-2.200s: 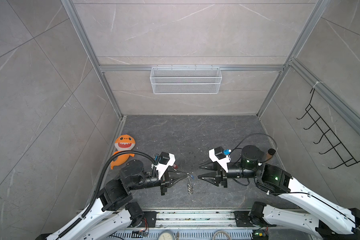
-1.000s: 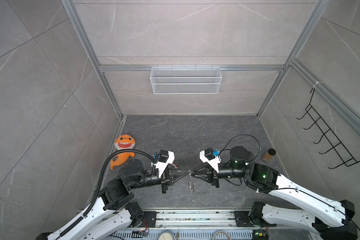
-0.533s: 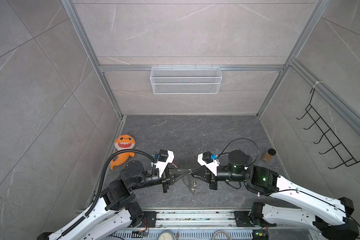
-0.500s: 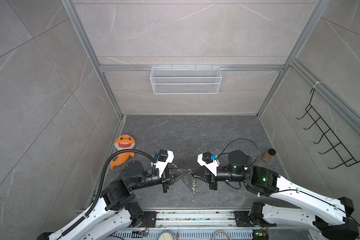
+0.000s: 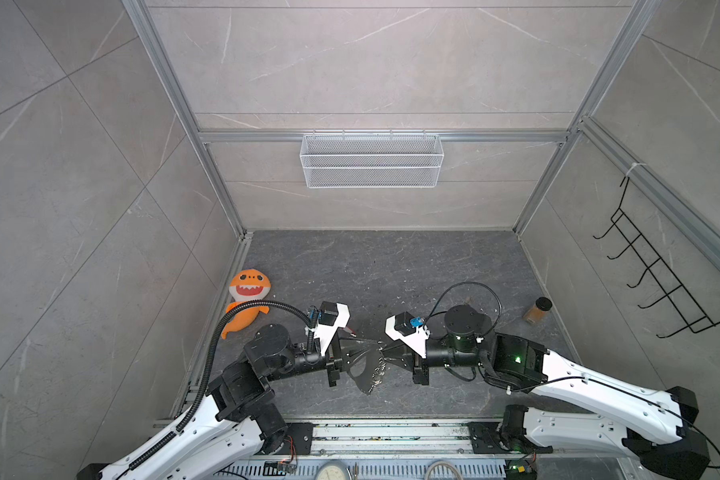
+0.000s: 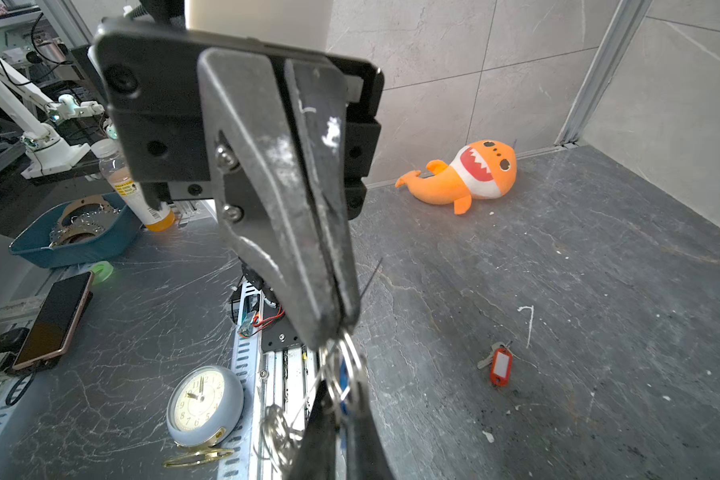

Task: Remove the keys from the keyring

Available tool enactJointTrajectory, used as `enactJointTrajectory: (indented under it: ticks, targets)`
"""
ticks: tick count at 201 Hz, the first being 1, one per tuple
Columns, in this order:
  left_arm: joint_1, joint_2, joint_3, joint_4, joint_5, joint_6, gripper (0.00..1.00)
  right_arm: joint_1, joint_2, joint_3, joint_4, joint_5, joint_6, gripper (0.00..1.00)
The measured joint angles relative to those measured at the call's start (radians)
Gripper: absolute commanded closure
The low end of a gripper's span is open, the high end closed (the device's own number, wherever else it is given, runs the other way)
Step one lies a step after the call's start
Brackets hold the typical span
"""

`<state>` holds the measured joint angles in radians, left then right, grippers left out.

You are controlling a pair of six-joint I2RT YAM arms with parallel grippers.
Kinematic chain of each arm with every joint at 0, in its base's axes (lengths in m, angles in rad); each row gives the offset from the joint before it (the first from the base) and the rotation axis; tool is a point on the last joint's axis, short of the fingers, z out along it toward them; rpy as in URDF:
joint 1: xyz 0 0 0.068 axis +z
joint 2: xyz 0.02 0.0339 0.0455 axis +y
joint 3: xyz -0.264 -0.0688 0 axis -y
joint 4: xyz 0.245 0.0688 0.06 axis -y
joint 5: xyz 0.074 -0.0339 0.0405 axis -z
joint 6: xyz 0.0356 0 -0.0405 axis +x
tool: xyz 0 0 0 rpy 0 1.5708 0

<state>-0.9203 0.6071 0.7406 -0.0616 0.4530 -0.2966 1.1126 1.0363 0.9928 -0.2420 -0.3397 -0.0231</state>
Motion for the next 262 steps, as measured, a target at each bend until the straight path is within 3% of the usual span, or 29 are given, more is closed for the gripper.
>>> enactJointTrajectory:
  ticks: [47,81,130,194,262]
  targets:
    - [0.0,0.004,0.0,0.002,0.006,0.0,1.0,0.0,0.006,0.0,-0.001,0.004,0.0,0.97]
    - [0.0,-0.006,0.0,0.003,0.01,0.0,1.0,0.004,-0.024,-0.003,-0.028,0.038,0.002,0.62]
    - [0.0,-0.022,0.0,0.018,0.012,0.0,1.0,0.009,-0.141,-0.026,-0.039,0.095,0.019,0.52]
    - [0.0,-0.013,0.0,0.026,0.017,0.0,1.0,-0.053,-0.141,-0.042,0.083,0.015,0.08,0.5]
    - [0.0,-0.012,0.0,0.035,0.02,0.0,1.0,-0.069,-0.066,-0.039,0.137,-0.115,0.117,0.6]
